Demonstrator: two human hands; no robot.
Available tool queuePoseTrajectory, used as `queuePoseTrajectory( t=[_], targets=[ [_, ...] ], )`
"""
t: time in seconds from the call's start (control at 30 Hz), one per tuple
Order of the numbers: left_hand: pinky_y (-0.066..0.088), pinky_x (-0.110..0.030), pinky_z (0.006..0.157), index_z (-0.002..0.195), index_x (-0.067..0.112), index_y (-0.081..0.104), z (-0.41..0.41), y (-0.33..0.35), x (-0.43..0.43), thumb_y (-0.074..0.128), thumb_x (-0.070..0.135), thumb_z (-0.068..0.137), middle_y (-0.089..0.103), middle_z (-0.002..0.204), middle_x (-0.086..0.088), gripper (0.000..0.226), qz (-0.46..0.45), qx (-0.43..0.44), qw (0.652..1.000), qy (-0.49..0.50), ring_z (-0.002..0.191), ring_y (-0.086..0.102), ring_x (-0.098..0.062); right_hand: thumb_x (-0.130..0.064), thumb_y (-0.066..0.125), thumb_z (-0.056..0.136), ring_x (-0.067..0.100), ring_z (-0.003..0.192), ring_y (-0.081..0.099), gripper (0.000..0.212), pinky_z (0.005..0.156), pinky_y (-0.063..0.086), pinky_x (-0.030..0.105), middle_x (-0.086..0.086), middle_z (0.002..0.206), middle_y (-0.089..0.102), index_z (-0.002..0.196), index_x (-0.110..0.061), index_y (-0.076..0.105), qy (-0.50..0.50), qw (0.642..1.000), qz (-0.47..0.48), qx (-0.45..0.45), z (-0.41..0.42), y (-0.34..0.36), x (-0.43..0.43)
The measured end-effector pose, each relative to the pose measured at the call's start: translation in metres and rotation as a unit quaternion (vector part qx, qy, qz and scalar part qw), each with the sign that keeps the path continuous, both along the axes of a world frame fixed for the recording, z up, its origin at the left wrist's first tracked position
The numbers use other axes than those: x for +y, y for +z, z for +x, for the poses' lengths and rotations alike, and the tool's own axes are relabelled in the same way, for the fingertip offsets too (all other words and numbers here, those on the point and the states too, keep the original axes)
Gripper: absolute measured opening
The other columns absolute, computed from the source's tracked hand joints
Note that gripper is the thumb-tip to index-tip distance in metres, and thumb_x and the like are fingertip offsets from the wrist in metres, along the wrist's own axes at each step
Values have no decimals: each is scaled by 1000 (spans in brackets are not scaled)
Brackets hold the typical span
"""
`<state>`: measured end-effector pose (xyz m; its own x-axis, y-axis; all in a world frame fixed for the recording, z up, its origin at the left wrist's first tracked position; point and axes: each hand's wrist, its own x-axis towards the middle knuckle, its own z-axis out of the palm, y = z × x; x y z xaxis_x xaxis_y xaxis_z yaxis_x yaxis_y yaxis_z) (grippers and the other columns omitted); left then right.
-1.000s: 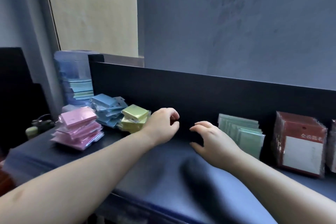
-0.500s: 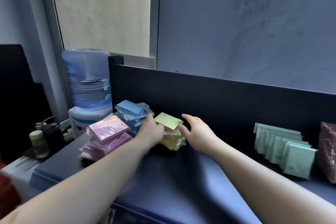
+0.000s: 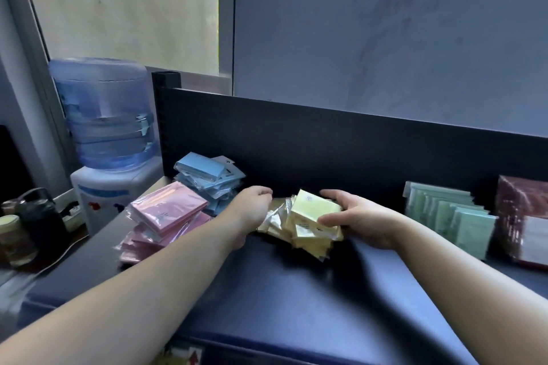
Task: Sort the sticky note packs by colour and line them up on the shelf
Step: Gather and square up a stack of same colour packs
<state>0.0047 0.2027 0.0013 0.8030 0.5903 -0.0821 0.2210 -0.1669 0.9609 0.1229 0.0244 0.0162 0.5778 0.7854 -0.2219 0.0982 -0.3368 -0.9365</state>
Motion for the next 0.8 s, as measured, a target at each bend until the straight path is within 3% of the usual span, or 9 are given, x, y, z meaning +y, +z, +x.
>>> queuePoseTrajectory(
  t=[0.07, 0.17, 0.23, 0.33, 0.43, 0.53, 0.6, 0.73, 0.8],
  targets=[
    [39, -25, 85, 140, 14, 42, 4, -3, 3, 38, 10, 93, 48, 137, -6, 47, 42, 34, 998, 35, 118, 48, -22, -9, 74, 66, 13, 98, 64, 75, 81, 51, 21, 6, 117, 63, 135, -12, 44, 39, 999, -14, -2, 3, 0, -15],
    [38, -25, 68, 140, 8, 39, 9, -1, 2, 37, 5, 94, 52, 102, -4, 46, 42, 96, 994, 43, 98, 43, -23, -9, 71, 64, 10, 98, 63, 65, 82, 49, 20, 4, 114, 63, 126, -15, 51, 83, 996, -38, -11, 6, 1, -30],
    [39, -27, 69, 127, 7, 46, 14, 0, -1, 39, 5, 93, 48, 94, -5, 35, 51, 123, 990, 41, 90, 44, -22, -9, 70, 65, 10, 100, 62, 63, 83, 47, 20, 3, 113, 63, 125, -15, 52, 98, 994, -41, -14, 8, -1, -35],
    [38, -26, 63, 88, 13, 45, 25, -3, -2, 47, 6, 87, 47, 87, -6, 7, 33, 110, 991, 66, 74, 42, -17, -9, 69, 66, 11, 100, 62, 59, 86, 47, 22, 2, 110, 65, 123, -14, 54, 105, 994, -32, 0, 8, -4, -37],
    [36, -29, 57, 99, 7, 46, 30, 0, -6, 53, 10, 81, 50, 84, -12, 20, -13, 100, 992, 72, 73, 46, -24, -8, 68, 67, 11, 98, 61, 57, 88, 45, 22, 1, 108, 65, 122, -13, 55, 120, 992, -33, 5, 11, -7, -40],
    [41, -30, 57, 80, 3, 53, 34, 6, -12, 60, 1, 79, 55, 78, -15, 7, -40, 95, 994, 43, 70, 52, -27, -8, 68, 67, 9, 98, 61, 58, 86, 45, 20, -2, 108, 66, 123, -15, 55, 135, 990, -40, -3, 12, -5, -43],
    [44, -31, 58, 75, 2, 54, 39, 5, -14, 61, -2, 79, 56, 79, -16, 9, -59, 86, 994, 41, 70, 56, -29, -10, 71, 66, 8, 100, 61, 63, 87, 45, 20, -3, 111, 65, 126, -18, 53, 136, 989, -50, -12, 12, -5, -44],
    [51, -35, 61, 81, 0, 60, 48, 3, -20, 59, -1, 83, 60, 79, -19, 2, -87, 65, 994, 27, 66, 61, -29, -21, 83, 57, 8, 121, 53, 101, 109, 38, 31, -6, 142, 45, 145, -31, 33, 129, 988, -71, -37, 18, -9, -50],
    [52, -32, 55, 77, 2, 58, 51, 4, -25, 52, -5, 86, 61, 74, -16, 13, -111, 49, 993, 10, 60, 60, -27, -17, 82, 60, 7, 122, 53, 105, 110, 37, 31, -8, 146, 38, 147, -36, 26, 122, 990, -64, -30, 18, -8, -54]
  ],
)
